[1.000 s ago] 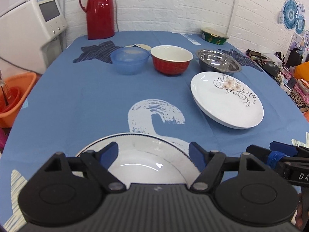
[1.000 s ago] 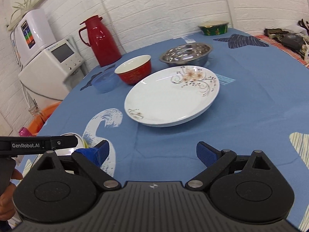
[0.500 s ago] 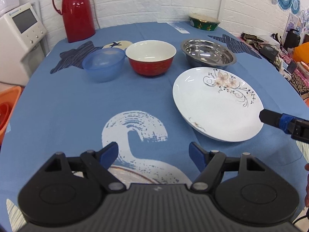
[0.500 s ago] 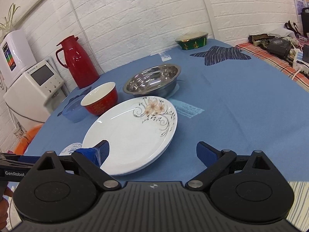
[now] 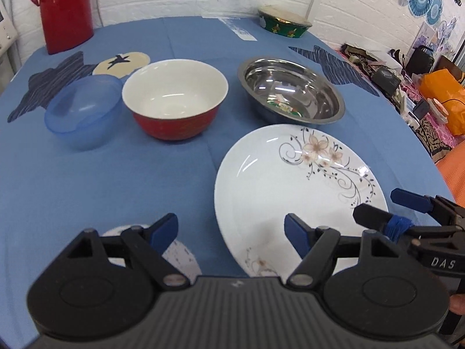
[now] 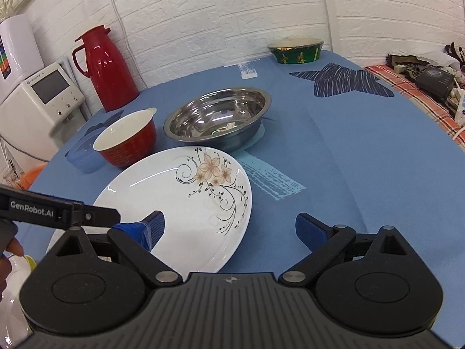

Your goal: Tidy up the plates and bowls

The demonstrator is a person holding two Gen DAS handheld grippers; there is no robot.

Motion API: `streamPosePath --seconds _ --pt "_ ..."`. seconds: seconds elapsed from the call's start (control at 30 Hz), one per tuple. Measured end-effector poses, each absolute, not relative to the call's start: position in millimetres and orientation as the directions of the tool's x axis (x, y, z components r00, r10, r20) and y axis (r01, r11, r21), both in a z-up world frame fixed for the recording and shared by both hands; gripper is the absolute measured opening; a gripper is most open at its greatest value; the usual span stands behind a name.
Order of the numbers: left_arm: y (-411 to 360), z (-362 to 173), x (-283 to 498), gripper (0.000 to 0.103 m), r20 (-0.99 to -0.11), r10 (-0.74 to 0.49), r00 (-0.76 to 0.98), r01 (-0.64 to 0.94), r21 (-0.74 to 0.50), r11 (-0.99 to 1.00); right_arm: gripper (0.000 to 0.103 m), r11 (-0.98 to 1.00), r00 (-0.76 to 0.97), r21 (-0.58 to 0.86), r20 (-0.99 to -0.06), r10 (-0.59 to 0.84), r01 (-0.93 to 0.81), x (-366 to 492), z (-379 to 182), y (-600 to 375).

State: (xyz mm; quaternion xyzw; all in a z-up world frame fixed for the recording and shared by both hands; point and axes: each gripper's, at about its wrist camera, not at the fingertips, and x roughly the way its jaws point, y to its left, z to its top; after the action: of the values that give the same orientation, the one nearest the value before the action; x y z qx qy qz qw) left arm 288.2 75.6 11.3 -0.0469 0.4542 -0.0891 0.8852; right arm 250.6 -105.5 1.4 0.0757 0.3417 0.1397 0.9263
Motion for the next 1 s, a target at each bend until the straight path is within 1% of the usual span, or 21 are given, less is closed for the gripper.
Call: streamPosePath --seconds 0.1,0.17,0.3,0.33,0.43,0.5,0.53,0.63,0.73,0.83,1.0 --pt "72 6 302 0.074 -0.797 -0.196 0.572 0.117 -0.158 0.981 0.084 0.951 0.702 0.213 -0.641 0.311 -0.226 259 -4 -96" --pt "67 1 310 0.074 -0.807 -0.178 0.563 0.122 -0.131 0.984 0.086 0.95 0.683 0.198 -0.662 0.31 -0.24 264 -8 -89" --pt "61 -6 318 0.075 -0.806 -0.176 0.565 0.142 -0.116 0.983 0.085 0.956 0.69 0.072 -0.678 0.255 -0.283 263 -12 -71" --pt "59 -6 318 0.074 -0.803 -0.176 0.569 0.145 -0.113 0.983 0.085 0.954 0.696 0.062 -0.67 0.257 -0.292 261 -12 -70" --pt "57 -7 316 0.072 -0.797 -0.182 0.575 0.151 -0.116 0.982 0.086 0.949 0.693 0.074 -0.666 0.276 -0.306 257 -13 -67" --pt "54 -5 313 0.065 -0.793 -0.194 0.578 0.162 -0.122 0.979 0.086 0.945 0.696 0.077 -0.658 0.289 -0.319 254 -14 -60" --pt "50 -4 310 0.058 -0.79 -0.193 0.582 0.173 -0.112 0.979 0.087 0.946 0.7 0.072 -0.656 0.284 -0.317 252 -14 -54" --pt "50 -3 309 0.057 -0.793 -0.183 0.581 0.152 -0.115 0.982 0.087 0.96 0.718 0.077 -0.647 0.255 -0.27 248 -13 -49" --pt "51 0 302 0.051 -0.795 -0.187 0.577 0.147 -0.124 0.981 0.087 0.96 0.711 0.161 -0.645 0.278 -0.23 246 -8 -53" --pt "50 9 293 0.049 -0.779 -0.18 0.6 0.157 -0.106 0.982 0.087 0.961 0.726 0.136 -0.631 0.272 -0.242 238 -4 -48" --pt "55 25 280 0.049 -0.762 -0.181 0.622 0.148 -0.113 0.983 0.087 0.958 0.752 0.155 -0.594 0.285 -0.24 225 11 -46"
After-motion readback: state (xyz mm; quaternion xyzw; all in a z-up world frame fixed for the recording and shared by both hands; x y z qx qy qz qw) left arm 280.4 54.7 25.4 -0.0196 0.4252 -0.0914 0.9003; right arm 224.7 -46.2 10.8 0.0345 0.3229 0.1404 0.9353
